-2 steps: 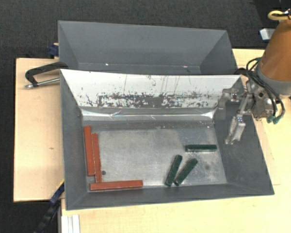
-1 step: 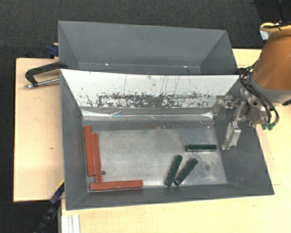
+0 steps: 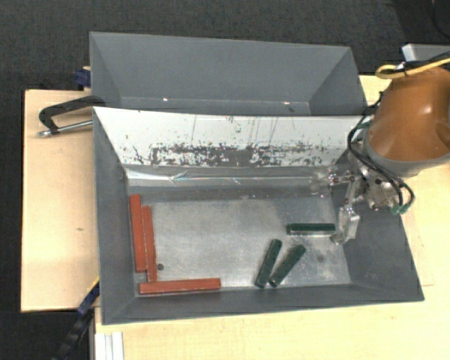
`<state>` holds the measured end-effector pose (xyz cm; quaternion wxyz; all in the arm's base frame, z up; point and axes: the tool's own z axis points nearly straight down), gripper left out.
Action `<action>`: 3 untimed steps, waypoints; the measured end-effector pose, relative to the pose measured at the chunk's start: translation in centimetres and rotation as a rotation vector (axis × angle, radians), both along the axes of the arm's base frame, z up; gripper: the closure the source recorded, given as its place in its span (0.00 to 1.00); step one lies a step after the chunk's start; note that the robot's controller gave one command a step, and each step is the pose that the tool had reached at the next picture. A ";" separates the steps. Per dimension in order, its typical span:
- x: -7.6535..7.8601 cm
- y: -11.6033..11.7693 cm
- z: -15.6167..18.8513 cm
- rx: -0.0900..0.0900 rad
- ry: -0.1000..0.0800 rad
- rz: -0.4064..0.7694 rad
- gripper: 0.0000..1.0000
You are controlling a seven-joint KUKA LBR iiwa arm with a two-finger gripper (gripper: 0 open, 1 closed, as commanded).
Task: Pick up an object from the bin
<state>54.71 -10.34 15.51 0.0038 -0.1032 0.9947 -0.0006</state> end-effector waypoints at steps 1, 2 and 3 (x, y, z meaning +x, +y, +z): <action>-1.9 -0.2 -8.0 0.001 0.005 0.026 1.00; -1.9 -0.2 -8.0 0.001 0.005 0.026 1.00; -0.5 -2.2 13.1 -0.001 -0.001 0.050 1.00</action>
Offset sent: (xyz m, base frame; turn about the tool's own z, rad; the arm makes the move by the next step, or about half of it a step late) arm 0.0000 0.0000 0.0000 0.0000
